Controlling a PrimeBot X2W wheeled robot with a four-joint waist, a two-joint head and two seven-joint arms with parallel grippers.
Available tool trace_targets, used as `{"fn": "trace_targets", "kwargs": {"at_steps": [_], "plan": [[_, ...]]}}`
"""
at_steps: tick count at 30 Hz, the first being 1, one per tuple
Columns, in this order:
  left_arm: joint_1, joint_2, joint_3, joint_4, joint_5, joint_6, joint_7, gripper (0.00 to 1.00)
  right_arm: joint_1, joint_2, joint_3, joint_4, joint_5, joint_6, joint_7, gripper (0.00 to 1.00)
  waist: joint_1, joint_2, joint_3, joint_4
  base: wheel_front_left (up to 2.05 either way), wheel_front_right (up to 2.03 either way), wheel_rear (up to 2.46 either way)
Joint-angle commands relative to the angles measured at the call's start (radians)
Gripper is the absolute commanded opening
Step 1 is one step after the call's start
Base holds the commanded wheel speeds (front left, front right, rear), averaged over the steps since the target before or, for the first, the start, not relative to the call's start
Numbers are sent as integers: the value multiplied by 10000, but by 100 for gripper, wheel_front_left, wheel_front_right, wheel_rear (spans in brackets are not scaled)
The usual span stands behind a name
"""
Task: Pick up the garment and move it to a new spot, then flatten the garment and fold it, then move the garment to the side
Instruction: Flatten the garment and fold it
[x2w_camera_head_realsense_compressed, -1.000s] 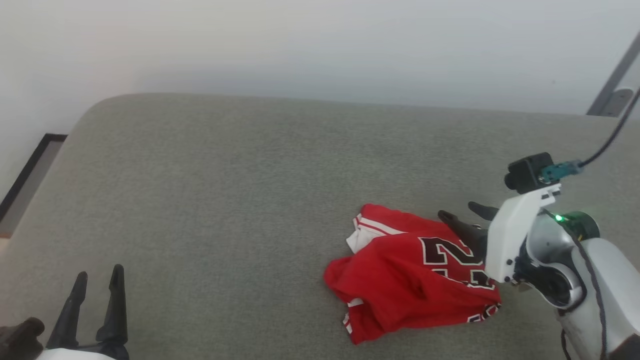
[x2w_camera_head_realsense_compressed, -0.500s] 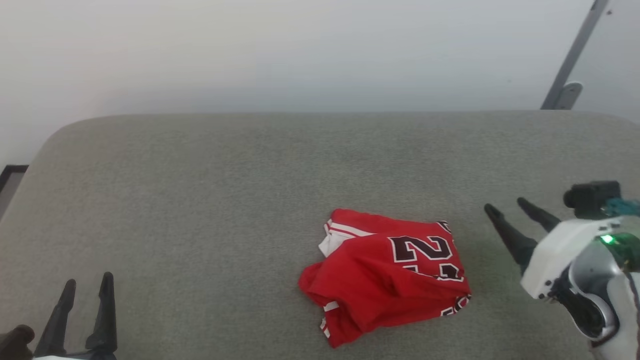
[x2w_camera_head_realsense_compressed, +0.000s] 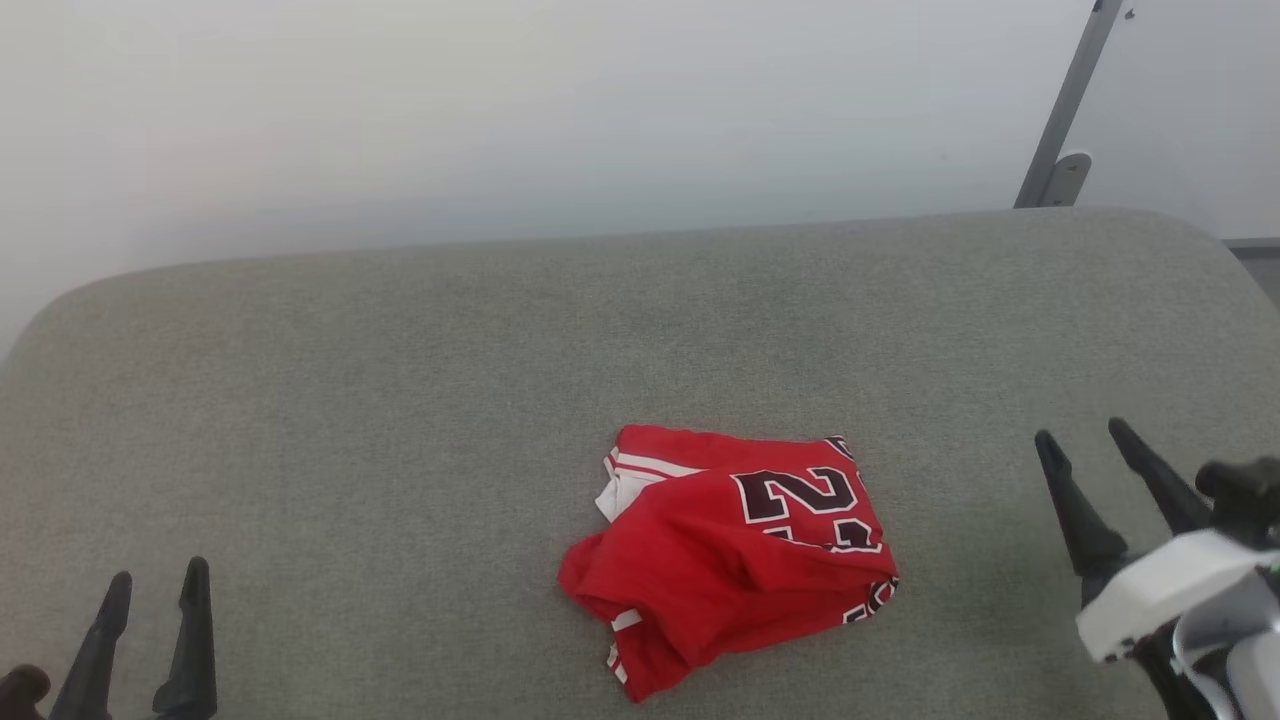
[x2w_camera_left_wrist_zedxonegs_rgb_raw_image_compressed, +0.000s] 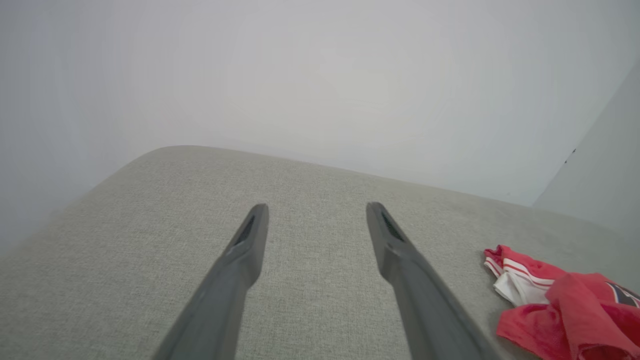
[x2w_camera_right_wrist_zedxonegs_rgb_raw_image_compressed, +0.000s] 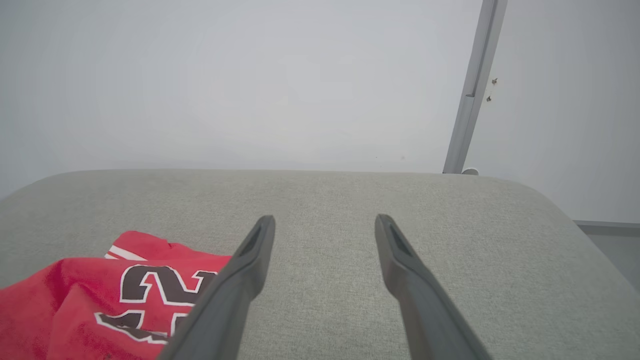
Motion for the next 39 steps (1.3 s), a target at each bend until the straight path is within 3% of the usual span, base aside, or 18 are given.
{"fn": "trace_targets", "kwargs": {"at_steps": [1, 12, 39], "plan": [[155, 37, 33, -3, 82, -21, -42, 100, 167, 36, 22, 95, -64, -6, -193, 100, 0, -1, -17, -27, 0, 0, 0], [370, -88, -49, 87, 228, -21, -42, 100, 953, 266, 3, 436, -743, -6, -1803, 100, 0, -1, -229, -4, 0, 0, 0], [588, -92, -324, 338, 186, -22, -42, 100, 1945, 1331, -853, -636, -1799, -6, -1917, 100, 0, -1, -376, 357, 0, 0, 0]]}}
